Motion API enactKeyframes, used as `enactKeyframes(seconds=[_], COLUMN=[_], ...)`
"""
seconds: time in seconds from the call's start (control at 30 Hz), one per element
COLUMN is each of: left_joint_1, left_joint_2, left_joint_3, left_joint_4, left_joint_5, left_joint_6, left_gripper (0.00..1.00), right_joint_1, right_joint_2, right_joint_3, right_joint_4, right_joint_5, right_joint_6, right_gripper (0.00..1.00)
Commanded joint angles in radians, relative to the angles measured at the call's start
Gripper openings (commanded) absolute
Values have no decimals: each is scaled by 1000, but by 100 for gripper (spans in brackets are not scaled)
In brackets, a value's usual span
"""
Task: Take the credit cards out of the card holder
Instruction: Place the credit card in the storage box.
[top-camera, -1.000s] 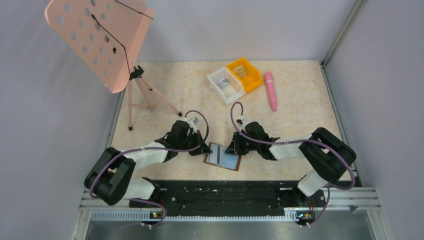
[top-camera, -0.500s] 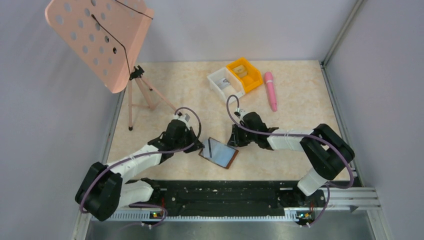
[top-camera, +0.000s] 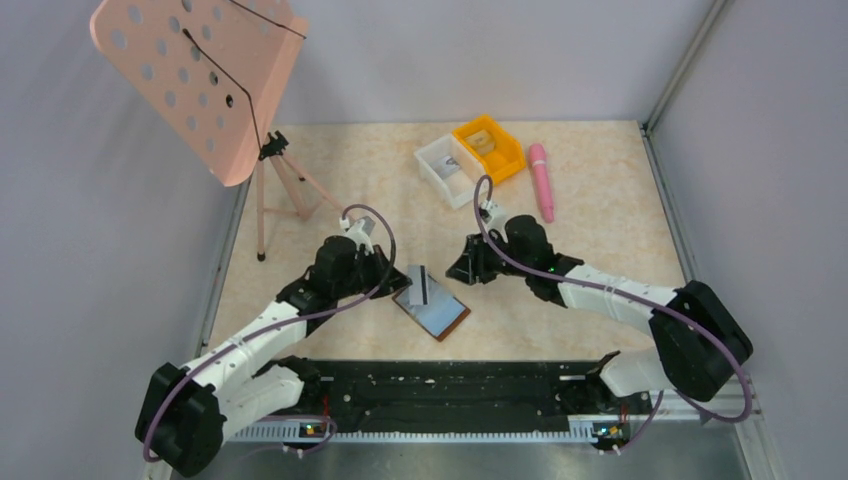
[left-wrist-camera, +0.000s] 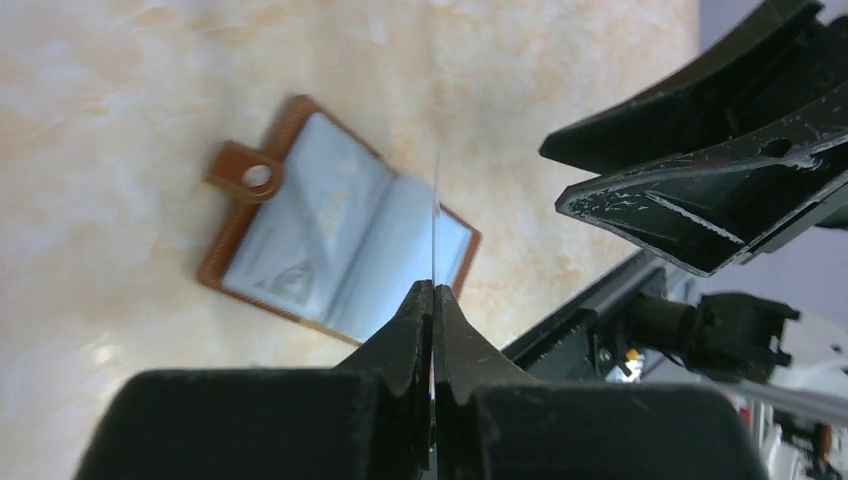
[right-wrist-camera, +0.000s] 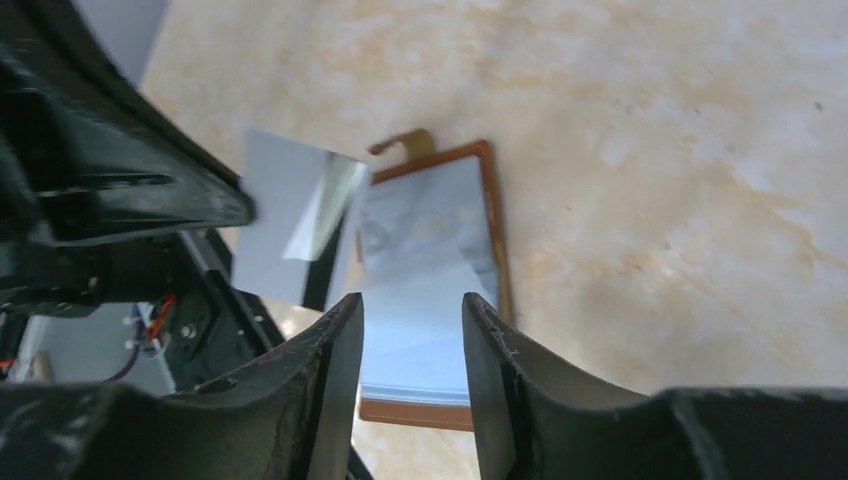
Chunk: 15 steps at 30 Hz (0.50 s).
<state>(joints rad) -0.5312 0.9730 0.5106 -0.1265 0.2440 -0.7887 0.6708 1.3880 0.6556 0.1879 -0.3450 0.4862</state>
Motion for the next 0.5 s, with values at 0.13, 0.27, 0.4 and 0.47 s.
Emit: enactKeyframes(seconds=[0.13,0.27,0.4,0.47], left_joint_1=[2,2,2,2], left_joint_2=[-51,-55,-53,-50], left_joint_3=[-36,-38,-42,-42], left_joint_4=[309,339,376,382], left_joint_5=[302,345,379,379], left_joint_6=[71,83,70,65], left_gripper=[0,0,0,0], right_joint_1=[-7,-6,-7,-7], right_joint_2=[-86,-93,-70,-68], right_joint_3=[-21,-40,-37,-54], right_joint_4=[193,237,272,327], right_joint_5=[-248,-269,-330,-359], right_joint_6=[71,119,150,177], right_gripper=[60,69,70,70])
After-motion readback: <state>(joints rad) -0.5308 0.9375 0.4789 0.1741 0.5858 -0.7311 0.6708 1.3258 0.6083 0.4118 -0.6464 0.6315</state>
